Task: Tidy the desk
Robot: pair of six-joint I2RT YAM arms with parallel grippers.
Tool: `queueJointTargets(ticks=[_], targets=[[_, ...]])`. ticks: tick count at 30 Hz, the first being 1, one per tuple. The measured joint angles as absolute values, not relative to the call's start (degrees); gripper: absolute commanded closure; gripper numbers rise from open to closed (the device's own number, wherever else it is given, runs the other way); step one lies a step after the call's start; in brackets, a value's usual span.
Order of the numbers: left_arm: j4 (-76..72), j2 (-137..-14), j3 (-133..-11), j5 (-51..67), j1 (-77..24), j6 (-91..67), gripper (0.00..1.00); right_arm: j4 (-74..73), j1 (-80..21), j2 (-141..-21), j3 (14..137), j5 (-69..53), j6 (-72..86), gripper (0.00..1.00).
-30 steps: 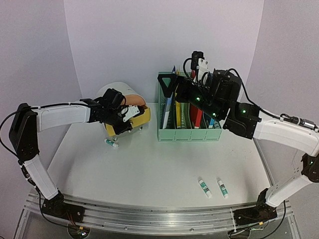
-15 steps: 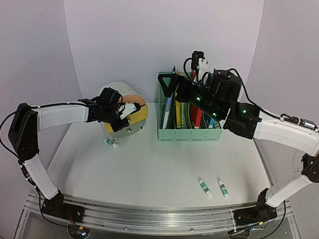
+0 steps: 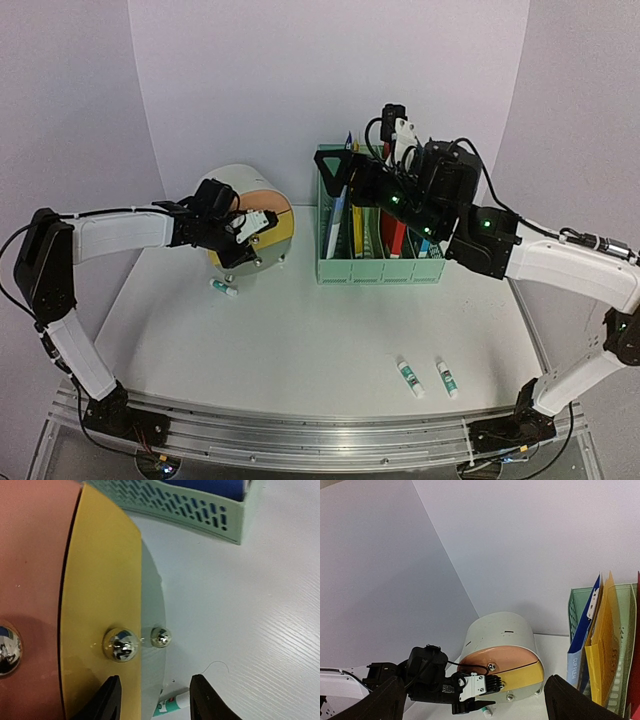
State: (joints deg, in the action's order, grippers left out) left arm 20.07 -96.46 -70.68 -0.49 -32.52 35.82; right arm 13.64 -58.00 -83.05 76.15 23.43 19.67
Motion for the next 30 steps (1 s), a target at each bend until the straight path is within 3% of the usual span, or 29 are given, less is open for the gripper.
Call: queueJointTargets(ticks=[4, 8, 11, 16, 20, 26, 30], targets=[[25.0, -91.4, -69.0, 12.9, -31.8, 43.0, 0.36, 13.6, -58.0, -85.4, 76.9, 22.4, 20.7, 0.02], [35.4, -83.5, -65.3, 28.7, -29.6, 58.5, 0.33, 13.6, -58.0, -89.1, 78.0, 19.8, 22.2, 0.02], [44.6, -81.4, -62.2, 37.9, -22.1, 71.8, 0.29, 13.2, -58.0, -91.3, 78.4, 17.9, 23.1, 0.02], [50.4, -87.0, -58.6, 44.6, -6.7, 87.4, 0.07, 12.6, -58.0, -91.9, 78.4, 16.4, 23.7, 0.02], [46.2, -91.4, -57.0, 47.1, -2.6, 93.0, 0.07, 12.7, -58.0, -91.9, 78.4, 16.1, 23.6, 0.02], [36.7, -99.8, -57.5, 47.3, -2.5, 94.5, 0.17, 12.7, -58.0, -91.9, 78.4, 16.1, 23.0, 0.02], [33.3, -105.7, -59.9, 46.7, -2.5, 94.6, 0.17, 12.7, -58.0, -91.9, 78.4, 16.3, 22.4, 0.02]])
